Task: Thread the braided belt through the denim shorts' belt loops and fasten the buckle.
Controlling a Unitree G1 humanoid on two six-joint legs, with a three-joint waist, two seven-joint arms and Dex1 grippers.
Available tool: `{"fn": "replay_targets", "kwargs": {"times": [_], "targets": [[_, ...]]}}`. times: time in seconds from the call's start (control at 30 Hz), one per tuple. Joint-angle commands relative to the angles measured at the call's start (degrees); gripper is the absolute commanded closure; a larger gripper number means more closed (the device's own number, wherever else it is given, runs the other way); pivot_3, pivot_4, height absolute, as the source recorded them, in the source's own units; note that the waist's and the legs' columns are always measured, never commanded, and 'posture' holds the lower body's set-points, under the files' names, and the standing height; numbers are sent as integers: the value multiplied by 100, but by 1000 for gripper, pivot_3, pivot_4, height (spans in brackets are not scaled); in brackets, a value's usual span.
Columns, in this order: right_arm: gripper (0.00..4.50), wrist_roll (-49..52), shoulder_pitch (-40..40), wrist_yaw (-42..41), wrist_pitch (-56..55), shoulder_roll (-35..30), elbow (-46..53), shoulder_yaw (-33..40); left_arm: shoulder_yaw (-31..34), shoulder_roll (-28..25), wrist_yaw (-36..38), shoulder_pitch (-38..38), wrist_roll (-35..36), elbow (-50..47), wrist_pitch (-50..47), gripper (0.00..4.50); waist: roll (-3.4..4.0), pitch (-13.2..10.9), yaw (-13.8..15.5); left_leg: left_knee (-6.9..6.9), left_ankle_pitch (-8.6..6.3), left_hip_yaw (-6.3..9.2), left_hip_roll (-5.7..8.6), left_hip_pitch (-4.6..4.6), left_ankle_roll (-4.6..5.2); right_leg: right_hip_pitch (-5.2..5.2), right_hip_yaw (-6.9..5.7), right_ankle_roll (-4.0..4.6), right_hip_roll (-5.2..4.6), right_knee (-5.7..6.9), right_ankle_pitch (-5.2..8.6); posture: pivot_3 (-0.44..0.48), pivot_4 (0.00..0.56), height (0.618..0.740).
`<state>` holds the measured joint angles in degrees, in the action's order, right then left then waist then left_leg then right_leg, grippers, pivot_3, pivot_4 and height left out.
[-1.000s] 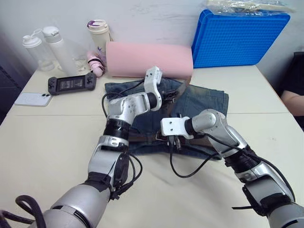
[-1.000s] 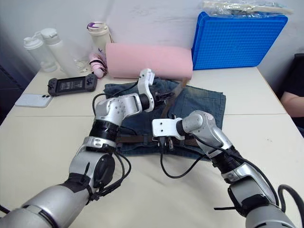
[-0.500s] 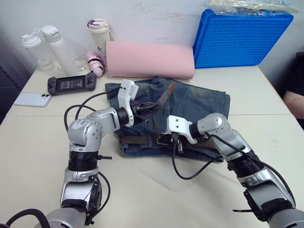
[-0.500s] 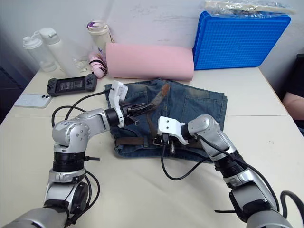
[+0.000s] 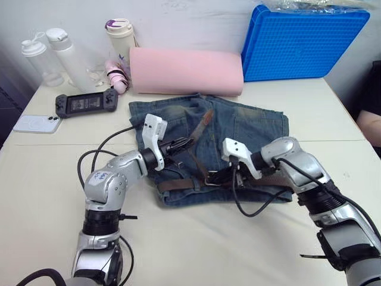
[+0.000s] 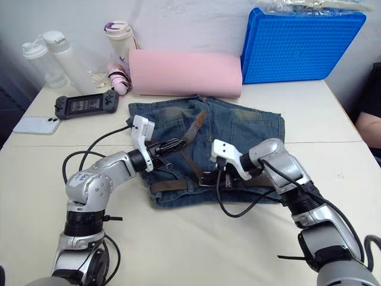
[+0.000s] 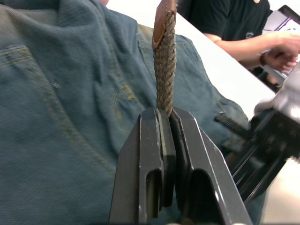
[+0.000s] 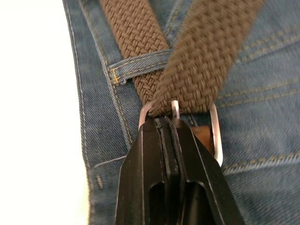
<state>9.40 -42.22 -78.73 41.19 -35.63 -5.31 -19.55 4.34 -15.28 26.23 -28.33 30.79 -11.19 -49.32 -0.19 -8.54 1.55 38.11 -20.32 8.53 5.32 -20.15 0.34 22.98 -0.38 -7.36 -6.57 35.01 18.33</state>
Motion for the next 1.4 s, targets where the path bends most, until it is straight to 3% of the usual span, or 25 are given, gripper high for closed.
{"fn": "replay_targets", "kwargs": {"times": [0.03,0.17,0.5,0.67,0.77,1.07,1.4], "targets": [[4469,454,-238,41,623,-140,-65,514,-100,-168,280,87,-177,-376,706,4500,-4,-7,-6,5,1,-1,0,-14,-2,21,0,-1,-1,6,0,0,150,740],[4469,869,-406,180,1095,-176,-38,934,-466,-321,597,221,-403,-368,1189,4500,4,-21,-14,1,3,-6,0,-23,-5,51,6,-1,-3,9,-1,0,150,740],[4469,1237,96,481,1423,-624,853,1043,-1199,-597,1307,247,-1078,-156,2396,4500,3,-26,-5,-2,2,-16,-3,-24,-7,58,14,-1,-3,8,-1,0,150,740],[4469,1230,442,784,1139,-767,1467,995,-1100,-586,1274,249,-1074,23,2382,4500,3,-27,2,1,3,-22,-3,-24,-7,58,19,-2,-2,10,-1,0,150,740],[4469,1374,573,1030,1206,-527,1694,935,-1107,-738,1274,284,-1292,157,2546,4500,2,-28,-3,-1,3,-22,-5,-24,-7,62,21,-2,-1,10,-1,0,150,740],[4469,917,89,1448,645,72,824,289,-1001,-864,1080,656,-1450,106,2343,4500,4,-30,-20,2,3,-26,0,-19,-7,73,40,-2,1,36,-1,0,150,740],[4469,689,-88,1184,359,230,236,-151,-790,-793,755,966,-1394,-244,2019,4500,4,-30,-22,1,3,-24,0,-19,-7,75,40,-2,2,55,-1,0,150,740]]}}
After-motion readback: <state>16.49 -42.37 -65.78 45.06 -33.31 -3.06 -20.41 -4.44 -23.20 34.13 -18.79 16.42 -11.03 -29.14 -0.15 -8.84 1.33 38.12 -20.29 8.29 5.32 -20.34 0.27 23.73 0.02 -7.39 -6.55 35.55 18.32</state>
